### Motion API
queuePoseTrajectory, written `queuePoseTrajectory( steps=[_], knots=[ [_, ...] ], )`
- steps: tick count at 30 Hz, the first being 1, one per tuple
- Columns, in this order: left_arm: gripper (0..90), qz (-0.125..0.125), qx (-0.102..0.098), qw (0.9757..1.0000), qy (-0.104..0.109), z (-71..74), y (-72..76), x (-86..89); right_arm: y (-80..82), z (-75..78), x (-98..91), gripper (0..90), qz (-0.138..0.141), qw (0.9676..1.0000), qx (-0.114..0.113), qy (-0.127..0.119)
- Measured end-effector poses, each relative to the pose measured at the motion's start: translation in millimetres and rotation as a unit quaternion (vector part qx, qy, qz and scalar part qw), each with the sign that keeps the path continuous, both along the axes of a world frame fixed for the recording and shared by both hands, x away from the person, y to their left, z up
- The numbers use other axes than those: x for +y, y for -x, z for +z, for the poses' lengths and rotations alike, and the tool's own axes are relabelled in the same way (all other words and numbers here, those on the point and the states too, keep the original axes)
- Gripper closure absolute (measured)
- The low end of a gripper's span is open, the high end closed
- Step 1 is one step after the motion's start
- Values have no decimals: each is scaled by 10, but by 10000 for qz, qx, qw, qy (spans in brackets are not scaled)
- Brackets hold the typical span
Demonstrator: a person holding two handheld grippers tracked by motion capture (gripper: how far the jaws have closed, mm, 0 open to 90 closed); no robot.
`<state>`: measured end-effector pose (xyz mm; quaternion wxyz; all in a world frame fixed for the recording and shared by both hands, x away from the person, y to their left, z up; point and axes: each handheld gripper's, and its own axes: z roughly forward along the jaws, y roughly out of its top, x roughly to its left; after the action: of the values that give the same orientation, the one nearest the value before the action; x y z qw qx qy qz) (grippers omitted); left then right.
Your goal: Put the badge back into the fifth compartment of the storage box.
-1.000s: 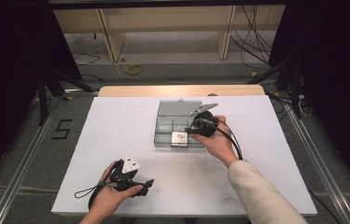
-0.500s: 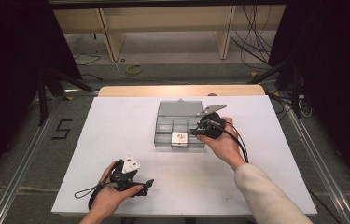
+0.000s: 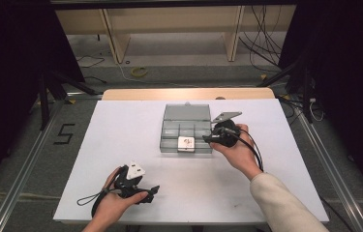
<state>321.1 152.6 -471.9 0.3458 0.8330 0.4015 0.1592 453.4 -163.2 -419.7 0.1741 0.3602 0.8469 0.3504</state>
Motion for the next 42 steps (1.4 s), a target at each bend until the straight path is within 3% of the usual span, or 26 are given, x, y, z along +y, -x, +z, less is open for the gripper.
queuePoseTrajectory(
  steps=[23,42],
  knots=[
    [164,47,-14,10000,-12,1,-3,11,331,-51,-482,390,-67,9998,-22,-166],
    [163,92,-2,10000,-6,-8,-1,36,605,-129,-894,248,-161,9985,-86,-524]
  ],
)
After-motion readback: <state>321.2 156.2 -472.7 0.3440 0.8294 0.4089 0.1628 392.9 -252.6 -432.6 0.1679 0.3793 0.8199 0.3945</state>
